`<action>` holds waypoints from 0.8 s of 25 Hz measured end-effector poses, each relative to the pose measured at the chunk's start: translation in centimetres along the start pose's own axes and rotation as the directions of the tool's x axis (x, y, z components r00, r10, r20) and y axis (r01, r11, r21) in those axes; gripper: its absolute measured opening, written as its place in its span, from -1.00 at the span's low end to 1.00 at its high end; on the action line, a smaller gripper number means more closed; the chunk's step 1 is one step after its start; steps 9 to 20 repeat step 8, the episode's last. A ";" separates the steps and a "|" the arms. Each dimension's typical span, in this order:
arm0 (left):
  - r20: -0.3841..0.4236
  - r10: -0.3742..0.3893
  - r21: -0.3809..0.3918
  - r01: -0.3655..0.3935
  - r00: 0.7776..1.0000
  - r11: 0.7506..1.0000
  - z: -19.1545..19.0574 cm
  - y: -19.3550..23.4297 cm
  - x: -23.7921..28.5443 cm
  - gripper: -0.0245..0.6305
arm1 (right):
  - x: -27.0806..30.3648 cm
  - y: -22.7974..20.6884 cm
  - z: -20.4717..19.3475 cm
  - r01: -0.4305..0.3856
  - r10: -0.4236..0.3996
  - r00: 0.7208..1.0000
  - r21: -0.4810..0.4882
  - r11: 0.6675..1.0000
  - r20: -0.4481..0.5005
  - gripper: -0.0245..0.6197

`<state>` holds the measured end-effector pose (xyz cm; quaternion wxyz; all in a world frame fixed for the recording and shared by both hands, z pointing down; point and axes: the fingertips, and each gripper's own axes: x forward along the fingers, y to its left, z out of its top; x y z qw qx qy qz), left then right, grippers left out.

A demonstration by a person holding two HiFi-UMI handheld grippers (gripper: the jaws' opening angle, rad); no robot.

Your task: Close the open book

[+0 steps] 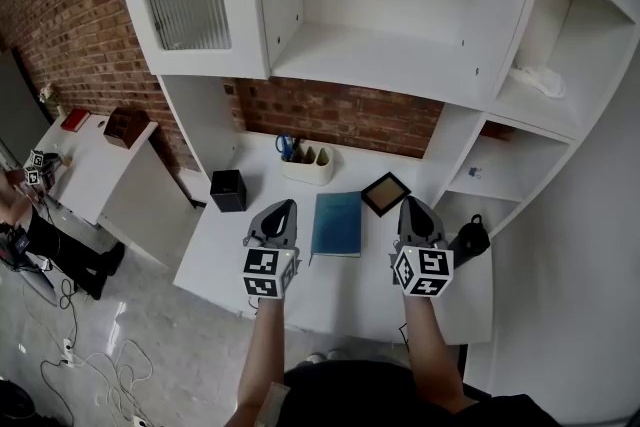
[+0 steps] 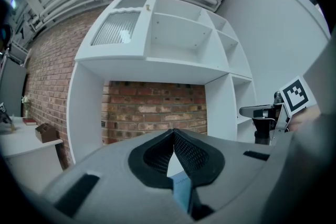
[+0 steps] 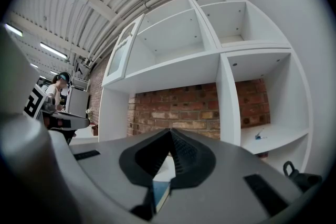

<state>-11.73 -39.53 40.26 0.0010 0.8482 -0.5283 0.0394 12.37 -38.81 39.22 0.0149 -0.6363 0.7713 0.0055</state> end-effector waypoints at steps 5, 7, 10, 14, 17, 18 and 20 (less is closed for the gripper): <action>0.002 0.009 -0.005 -0.009 1.000 1.000 -0.2 0.3 0.3 -0.90 | 0.2 0.0 -0.5 -0.005 0.005 1.000 0.001 1.000 -0.006 -0.93; -0.001 0.008 -0.002 -0.008 1.000 1.000 -0.3 0.2 0.4 -0.90 | 0.3 0.0 -0.6 -0.005 0.005 1.000 0.001 1.000 -0.008 -0.93; -0.002 0.007 -0.001 -0.007 1.000 1.000 -0.3 0.1 0.4 -0.90 | 0.3 0.0 -0.7 -0.005 0.005 1.000 0.001 1.000 -0.009 -0.93; -0.002 0.007 -0.001 -0.007 1.000 1.000 -0.3 0.1 0.4 -0.90 | 0.3 0.0 -0.7 -0.005 0.005 1.000 0.001 1.000 -0.009 -0.93; -0.002 0.007 -0.001 -0.007 1.000 1.000 -0.3 0.1 0.4 -0.90 | 0.3 0.0 -0.7 -0.005 0.005 1.000 0.001 1.000 -0.009 -0.93; -0.002 0.007 -0.001 -0.007 1.000 1.000 -0.3 0.1 0.4 -0.90 | 0.3 0.0 -0.7 -0.005 0.005 1.000 0.001 1.000 -0.009 -0.93; -0.002 0.007 -0.001 -0.007 1.000 1.000 -0.3 0.1 0.4 -0.90 | 0.3 0.0 -0.7 -0.005 0.005 1.000 0.001 1.000 -0.009 -0.93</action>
